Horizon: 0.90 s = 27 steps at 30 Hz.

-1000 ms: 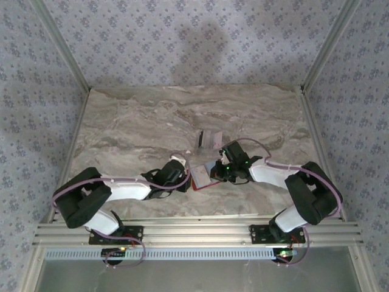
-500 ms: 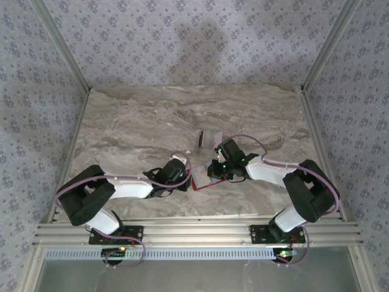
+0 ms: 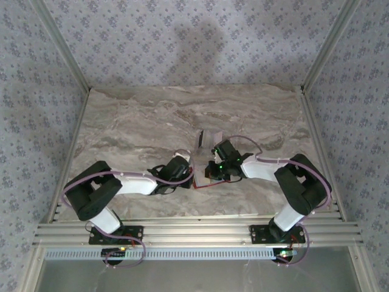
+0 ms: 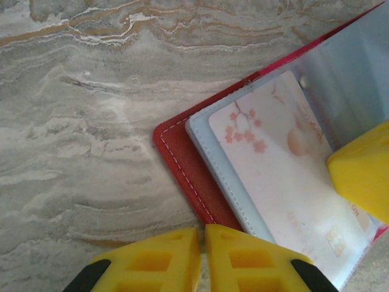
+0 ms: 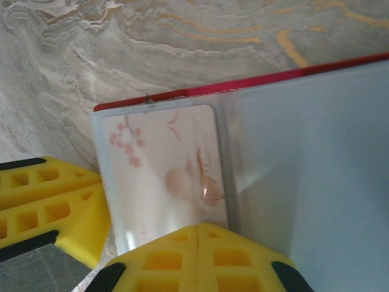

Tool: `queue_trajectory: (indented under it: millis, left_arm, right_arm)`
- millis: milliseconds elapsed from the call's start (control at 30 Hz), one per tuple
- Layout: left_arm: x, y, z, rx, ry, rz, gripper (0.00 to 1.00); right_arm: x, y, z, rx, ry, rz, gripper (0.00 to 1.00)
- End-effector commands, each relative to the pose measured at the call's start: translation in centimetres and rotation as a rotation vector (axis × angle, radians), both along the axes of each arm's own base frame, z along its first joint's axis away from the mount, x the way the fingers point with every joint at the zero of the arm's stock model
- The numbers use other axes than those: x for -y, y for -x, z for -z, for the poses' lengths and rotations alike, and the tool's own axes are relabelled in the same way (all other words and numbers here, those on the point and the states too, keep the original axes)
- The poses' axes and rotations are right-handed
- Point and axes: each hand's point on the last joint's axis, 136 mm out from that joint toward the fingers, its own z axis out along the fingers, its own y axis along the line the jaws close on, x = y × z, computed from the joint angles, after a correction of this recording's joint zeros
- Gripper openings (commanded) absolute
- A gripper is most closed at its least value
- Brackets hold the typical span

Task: Put the credit cards into the card holder
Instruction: Insert the credit card into the card slot, then close the card holder at the center of the table.

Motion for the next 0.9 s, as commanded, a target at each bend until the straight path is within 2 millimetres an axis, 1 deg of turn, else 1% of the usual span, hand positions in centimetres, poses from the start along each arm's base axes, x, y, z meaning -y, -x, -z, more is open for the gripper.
queue_trajectory:
  millis: [0, 67, 100, 200, 267, 333, 367, 500, 567, 633, 667, 733, 867]
  left_arm:
    - [1.1, 0.9, 2.6, -0.068, -0.003, 0.051, 0.14]
    - [1.0, 0.9, 2.6, -0.068, -0.007, 0.049, 0.14]
    - [0.9, 0.8, 2.6, -0.065, -0.009, 0.047, 0.14]
    - [0.4, 0.8, 2.4, -0.058, -0.013, 0.04, 0.14]
    - [0.2, 0.8, 2.3, -0.054, -0.013, 0.036, 0.14]
    - [0.0, 0.7, 2.3, -0.052, -0.012, 0.03, 0.14]
    - [-0.1, 0.7, 2.4, -0.053, -0.014, 0.031, 0.14]
    - [0.0, 0.8, 2.5, -0.057, -0.014, 0.035, 0.14]
    - [0.1, 0.8, 2.5, -0.059, -0.009, 0.037, 0.14]
    - [0.3, 0.8, 2.5, -0.063, -0.003, 0.041, 0.14]
    - [0.3, 0.9, 2.5, -0.064, -0.001, 0.043, 0.14]
    - [0.4, 0.8, 2.5, -0.067, 0.001, 0.044, 0.14]
    - [0.5, 0.9, 2.4, -0.072, 0.004, 0.045, 0.15]
  right_arm:
    - [-2.4, 0.2, -0.9, -0.006, -0.061, -0.042, 0.0]
    - [-2.0, 0.0, -1.0, 0.004, -0.039, -0.036, 0.0]
    - [-1.5, -0.1, -1.1, 0.016, -0.018, -0.025, 0.0]
    - [0.8, -0.5, -1.8, 0.058, 0.069, 0.027, 0.01]
    - [2.4, -0.8, -2.8, 0.103, 0.136, 0.061, 0.06]
    - [4.0, -0.9, -3.9, 0.146, 0.2, 0.09, 0.17]
    - [4.5, -1.0, -4.6, 0.172, 0.214, 0.102, 0.2]
    - [7.2, -1.2, -6.6, 0.249, 0.29, 0.166, 0.41]
    - [8.9, -1.1, -7.0, 0.265, 0.355, 0.209, 0.52]
    - [10.2, -1.2, -7.0, 0.286, 0.406, 0.224, 0.65]
    - [10.8, -1.3, -7.0, 0.297, 0.434, 0.239, 0.7]
    - [11.3, -1.5, -6.5, 0.302, 0.469, 0.246, 0.75]
    - [11.3, -2.1, -5.0, 0.297, 0.5, 0.246, 0.76]
